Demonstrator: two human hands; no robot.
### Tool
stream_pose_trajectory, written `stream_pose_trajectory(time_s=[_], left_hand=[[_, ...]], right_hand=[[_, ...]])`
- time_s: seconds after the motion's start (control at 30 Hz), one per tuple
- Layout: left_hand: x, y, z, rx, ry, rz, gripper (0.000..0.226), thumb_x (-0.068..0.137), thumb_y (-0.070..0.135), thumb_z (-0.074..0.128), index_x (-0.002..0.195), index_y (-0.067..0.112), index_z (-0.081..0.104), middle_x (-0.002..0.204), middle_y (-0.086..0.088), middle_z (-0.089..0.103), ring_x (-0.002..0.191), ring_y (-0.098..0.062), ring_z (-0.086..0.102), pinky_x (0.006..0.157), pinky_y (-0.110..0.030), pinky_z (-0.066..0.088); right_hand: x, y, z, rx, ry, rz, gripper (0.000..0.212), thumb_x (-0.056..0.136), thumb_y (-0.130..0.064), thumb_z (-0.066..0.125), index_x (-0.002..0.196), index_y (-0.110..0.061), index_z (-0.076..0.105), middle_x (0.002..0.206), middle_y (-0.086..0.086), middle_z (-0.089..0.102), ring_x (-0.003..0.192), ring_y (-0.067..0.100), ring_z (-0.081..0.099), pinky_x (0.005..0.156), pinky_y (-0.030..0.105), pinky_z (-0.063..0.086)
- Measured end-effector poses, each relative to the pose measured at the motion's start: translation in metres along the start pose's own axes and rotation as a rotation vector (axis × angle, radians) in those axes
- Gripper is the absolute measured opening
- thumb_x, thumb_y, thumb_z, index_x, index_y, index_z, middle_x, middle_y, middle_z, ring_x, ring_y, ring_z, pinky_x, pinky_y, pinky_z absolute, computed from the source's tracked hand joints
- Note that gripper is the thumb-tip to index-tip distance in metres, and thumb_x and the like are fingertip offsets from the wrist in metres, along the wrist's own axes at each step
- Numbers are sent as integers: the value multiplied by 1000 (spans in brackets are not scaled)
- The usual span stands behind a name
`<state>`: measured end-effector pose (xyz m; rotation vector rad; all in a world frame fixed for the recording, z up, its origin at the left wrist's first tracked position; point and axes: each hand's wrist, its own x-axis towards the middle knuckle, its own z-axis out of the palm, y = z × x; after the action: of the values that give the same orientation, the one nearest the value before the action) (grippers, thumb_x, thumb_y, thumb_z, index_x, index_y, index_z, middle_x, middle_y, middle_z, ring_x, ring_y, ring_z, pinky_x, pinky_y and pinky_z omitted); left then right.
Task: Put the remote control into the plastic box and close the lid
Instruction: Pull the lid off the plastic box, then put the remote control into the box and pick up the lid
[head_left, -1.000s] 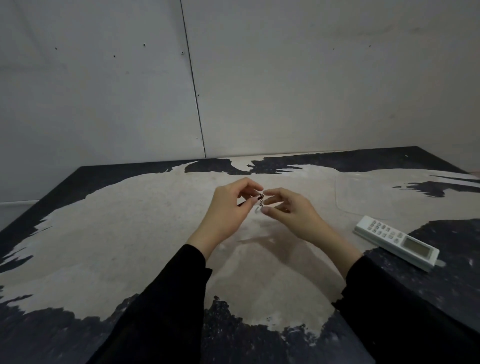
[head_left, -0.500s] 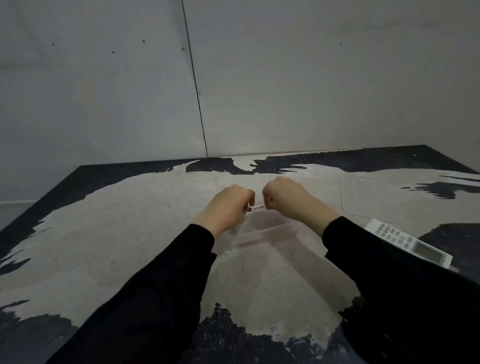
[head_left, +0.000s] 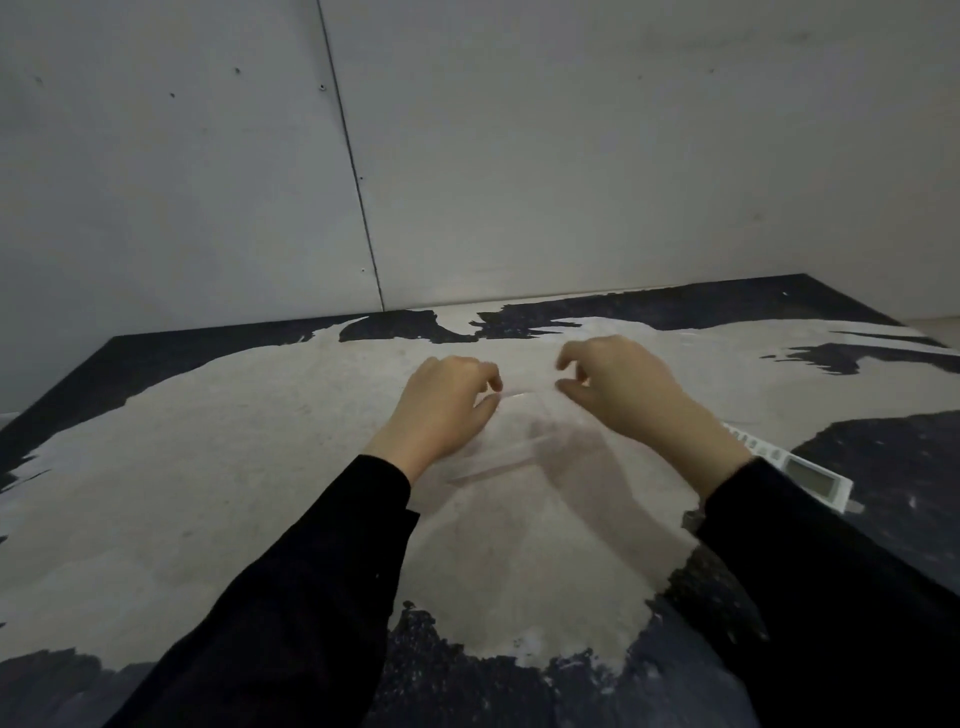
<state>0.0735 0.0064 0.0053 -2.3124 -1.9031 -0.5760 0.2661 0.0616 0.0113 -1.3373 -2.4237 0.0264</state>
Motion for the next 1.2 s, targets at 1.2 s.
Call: stream_pose_trajectory(time_s=[1.2], left_hand=[[-29,-9,-2,-300,-72,-246,46,68,16,77,110,10,62,106,-11,63,88,-22,57,73,-24,40]], right_hand=[[-2,-9,21,295,-58,129,32,90,-42,51,119,-28,52,79,-6,62,94,24,59,94,43,33]])
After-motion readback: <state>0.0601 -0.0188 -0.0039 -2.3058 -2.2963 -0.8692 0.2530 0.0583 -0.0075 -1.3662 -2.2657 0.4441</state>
